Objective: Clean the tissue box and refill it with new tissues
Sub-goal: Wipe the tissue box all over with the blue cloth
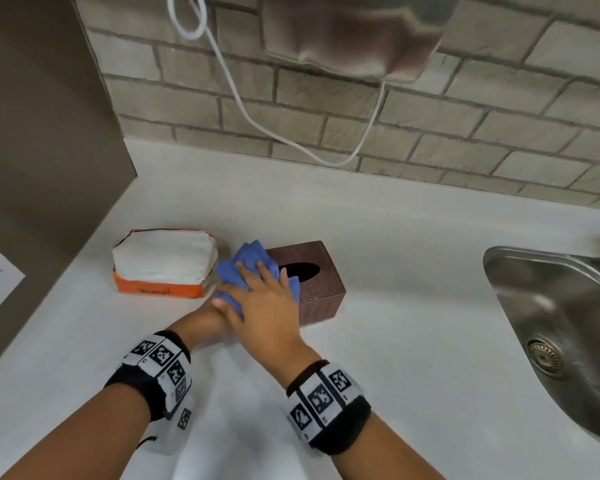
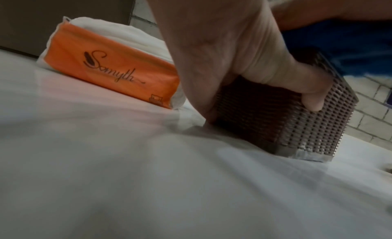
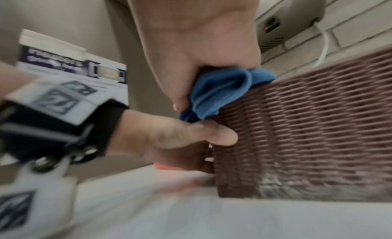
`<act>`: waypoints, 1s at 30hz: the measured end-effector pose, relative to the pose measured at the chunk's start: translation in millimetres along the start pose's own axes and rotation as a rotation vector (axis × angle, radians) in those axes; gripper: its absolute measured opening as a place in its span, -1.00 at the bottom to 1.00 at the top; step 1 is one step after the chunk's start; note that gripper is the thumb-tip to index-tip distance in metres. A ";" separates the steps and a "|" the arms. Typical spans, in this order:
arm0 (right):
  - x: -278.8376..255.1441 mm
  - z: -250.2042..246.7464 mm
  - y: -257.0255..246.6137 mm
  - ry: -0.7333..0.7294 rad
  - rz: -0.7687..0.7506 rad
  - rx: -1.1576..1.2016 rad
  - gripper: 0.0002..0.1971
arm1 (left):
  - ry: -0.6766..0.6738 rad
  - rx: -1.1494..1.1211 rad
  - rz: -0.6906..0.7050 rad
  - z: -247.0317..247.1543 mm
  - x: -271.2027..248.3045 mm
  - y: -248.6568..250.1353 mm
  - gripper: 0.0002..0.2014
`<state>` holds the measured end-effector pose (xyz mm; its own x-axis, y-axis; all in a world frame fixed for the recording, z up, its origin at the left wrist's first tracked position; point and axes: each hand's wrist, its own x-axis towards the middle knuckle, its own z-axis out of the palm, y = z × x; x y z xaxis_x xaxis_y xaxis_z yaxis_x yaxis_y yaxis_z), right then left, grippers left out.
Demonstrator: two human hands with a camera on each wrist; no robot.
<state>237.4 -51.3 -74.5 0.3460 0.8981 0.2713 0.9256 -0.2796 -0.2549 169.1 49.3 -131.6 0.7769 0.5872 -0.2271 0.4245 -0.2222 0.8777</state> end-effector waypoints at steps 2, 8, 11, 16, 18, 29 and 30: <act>-17.6 -3.2 13.7 0.043 -0.078 0.031 -0.64 | -0.018 -0.165 -0.026 -5.1 -2.0 2.7 -0.51; -29.0 -24.5 101.4 0.131 0.326 0.224 -0.61 | -0.005 -0.080 0.060 -1.0 -0.2 15.8 0.34; -17.8 -17.9 84.9 0.152 0.419 0.090 -0.60 | 0.015 -0.099 0.070 -0.8 3.6 7.8 0.31; 5.2 15.7 12.3 -0.035 0.165 0.014 -0.33 | -0.031 -0.152 0.113 -0.7 -2.3 17.3 -0.46; 15.3 11.7 13.2 -0.119 0.088 0.064 -0.38 | -0.027 -0.099 0.130 0.1 -1.1 17.6 -0.64; 42.7 -15.4 37.2 -0.044 0.024 0.069 -0.62 | 0.016 -0.115 0.092 2.7 5.5 4.9 0.28; 40.7 -15.1 36.3 -0.050 -0.035 0.077 -0.62 | 0.011 -0.109 0.099 1.9 4.7 4.4 0.25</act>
<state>287.4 -30.0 -58.7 0.3035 0.9234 0.2349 0.9219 -0.2223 -0.3173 175.5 49.6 -129.7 0.8073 0.5750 -0.1331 0.2926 -0.1941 0.9364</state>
